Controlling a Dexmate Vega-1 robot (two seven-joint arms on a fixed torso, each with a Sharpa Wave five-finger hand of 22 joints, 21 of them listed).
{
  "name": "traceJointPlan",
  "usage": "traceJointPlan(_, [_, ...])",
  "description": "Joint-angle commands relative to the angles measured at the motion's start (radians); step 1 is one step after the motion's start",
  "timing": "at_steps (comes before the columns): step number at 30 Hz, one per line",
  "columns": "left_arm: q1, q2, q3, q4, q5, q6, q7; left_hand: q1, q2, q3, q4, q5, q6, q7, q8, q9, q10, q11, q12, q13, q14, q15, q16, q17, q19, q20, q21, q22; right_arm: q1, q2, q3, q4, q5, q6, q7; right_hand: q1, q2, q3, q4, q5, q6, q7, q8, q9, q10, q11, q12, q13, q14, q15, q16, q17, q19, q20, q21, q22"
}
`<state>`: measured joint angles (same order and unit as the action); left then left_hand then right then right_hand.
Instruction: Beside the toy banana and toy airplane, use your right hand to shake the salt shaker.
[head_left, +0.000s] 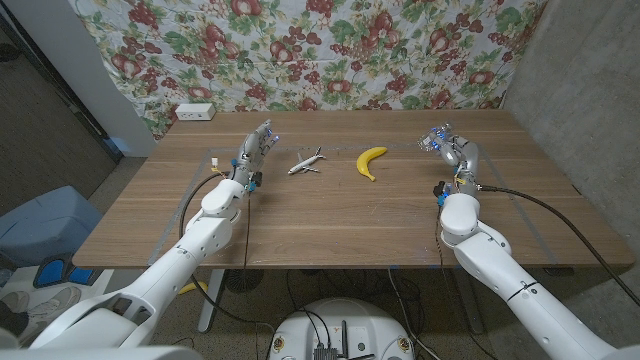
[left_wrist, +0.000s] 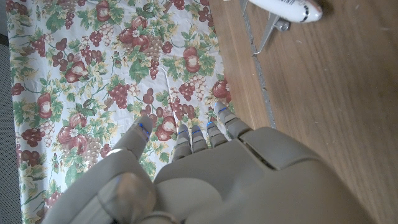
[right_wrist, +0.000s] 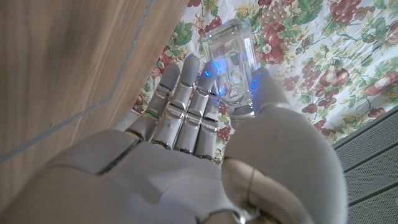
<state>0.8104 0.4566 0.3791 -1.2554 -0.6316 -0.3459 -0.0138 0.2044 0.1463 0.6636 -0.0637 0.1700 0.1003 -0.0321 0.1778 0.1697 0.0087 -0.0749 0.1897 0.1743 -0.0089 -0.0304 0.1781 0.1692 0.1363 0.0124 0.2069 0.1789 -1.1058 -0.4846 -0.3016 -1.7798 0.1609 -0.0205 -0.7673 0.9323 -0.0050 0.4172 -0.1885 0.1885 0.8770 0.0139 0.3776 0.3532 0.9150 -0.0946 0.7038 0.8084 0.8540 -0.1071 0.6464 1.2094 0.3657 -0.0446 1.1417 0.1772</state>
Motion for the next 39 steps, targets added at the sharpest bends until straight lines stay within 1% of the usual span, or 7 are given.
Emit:
traceJointPlan(1, [-0.002,-0.001,0.000,0.005,0.002,-0.004,0.003,0.008,0.037,0.003,0.007,0.006,0.008,0.001,0.005,0.004,-0.001,0.001,0.002,0.004,0.006,-0.023,0.002,0.002,0.005,0.002,0.000,0.004,0.010,-0.067,-0.005,-0.006,0.014,-0.014,0.119,0.129,0.121,0.035,0.034,0.004,0.120,-0.074,0.006,0.042,0.046,-0.048,0.000,0.002,0.004,-0.107,0.006,0.002,-0.001,-0.053,0.008,0.001])
traceJointPlan(6, [-0.003,-0.002,-0.001,0.008,-0.002,-0.002,0.000,0.007,0.037,0.003,0.007,0.006,0.008,-0.001,0.005,0.004,0.000,0.001,0.003,0.004,0.006,-0.024,0.002,0.002,0.005,0.001,0.000,0.004,0.029,-0.135,-0.021,-0.037,0.018,-0.087,0.207,0.127,0.121,0.035,0.035,0.004,0.119,-0.076,0.004,0.042,0.041,-0.051,0.002,0.009,0.001,-0.107,0.004,0.001,-0.003,-0.055,0.008,0.001])
traceJointPlan(15, [-0.006,-0.004,0.002,0.010,0.000,-0.004,-0.002,0.008,0.037,0.003,0.007,0.006,0.009,-0.001,0.004,0.004,0.000,0.001,0.003,0.004,0.005,-0.024,0.002,0.002,0.004,0.002,0.000,0.004,0.037,-0.177,-0.036,-0.068,0.014,-0.145,0.245,0.127,0.122,0.035,0.036,0.004,0.120,-0.076,0.003,0.043,0.043,-0.052,0.000,0.007,0.001,-0.108,0.003,0.001,-0.005,-0.057,0.008,0.001])
traceJointPlan(24, [-0.004,-0.003,0.002,0.007,0.000,-0.005,-0.004,0.008,0.037,0.003,0.006,0.006,0.009,-0.001,0.004,0.004,0.000,0.000,0.003,0.004,0.006,-0.024,0.002,0.002,0.005,0.002,0.000,0.004,0.069,-0.250,-0.051,-0.107,0.062,-0.245,0.361,0.128,0.120,0.035,0.035,0.004,0.122,-0.077,0.001,0.041,0.041,-0.052,-0.003,0.006,0.000,-0.108,0.002,0.001,-0.005,-0.056,0.009,0.001])
traceJointPlan(32, [0.000,-0.002,0.000,0.002,0.002,-0.009,-0.001,0.008,0.037,0.003,0.007,0.006,0.009,-0.002,0.004,0.004,0.000,0.000,0.003,0.004,0.006,-0.024,0.002,0.002,0.005,0.001,0.000,0.004,0.084,-0.265,-0.065,-0.121,0.069,-0.285,0.367,0.129,0.120,0.036,0.034,0.005,0.124,-0.076,0.001,0.042,0.041,-0.051,-0.003,0.007,-0.001,-0.108,0.000,0.000,-0.005,-0.055,0.009,0.000])
traceJointPlan(36, [0.000,-0.002,0.000,0.002,0.000,-0.009,-0.002,0.008,0.037,0.003,0.006,0.006,0.009,-0.001,0.004,0.004,0.000,0.000,0.002,0.004,0.006,-0.024,0.002,0.002,0.005,0.002,0.000,0.004,0.078,-0.260,-0.064,-0.118,0.064,-0.265,0.346,0.129,0.120,0.036,0.035,0.005,0.122,-0.076,0.000,0.042,0.043,-0.052,-0.003,0.006,-0.002,-0.107,-0.001,0.000,-0.005,-0.055,0.009,0.000])
traceJointPlan(39, [0.000,-0.002,0.000,0.003,0.001,-0.009,-0.002,0.007,0.038,0.003,0.007,0.006,0.009,-0.001,0.004,0.004,0.000,0.001,0.003,0.004,0.006,-0.023,0.003,0.002,0.005,0.002,0.000,0.004,0.067,-0.243,-0.061,-0.108,0.054,-0.234,0.312,0.129,0.120,0.036,0.034,0.005,0.122,-0.076,0.000,0.043,0.045,-0.049,-0.004,0.004,-0.001,-0.108,0.000,0.000,-0.004,-0.055,0.009,0.000])
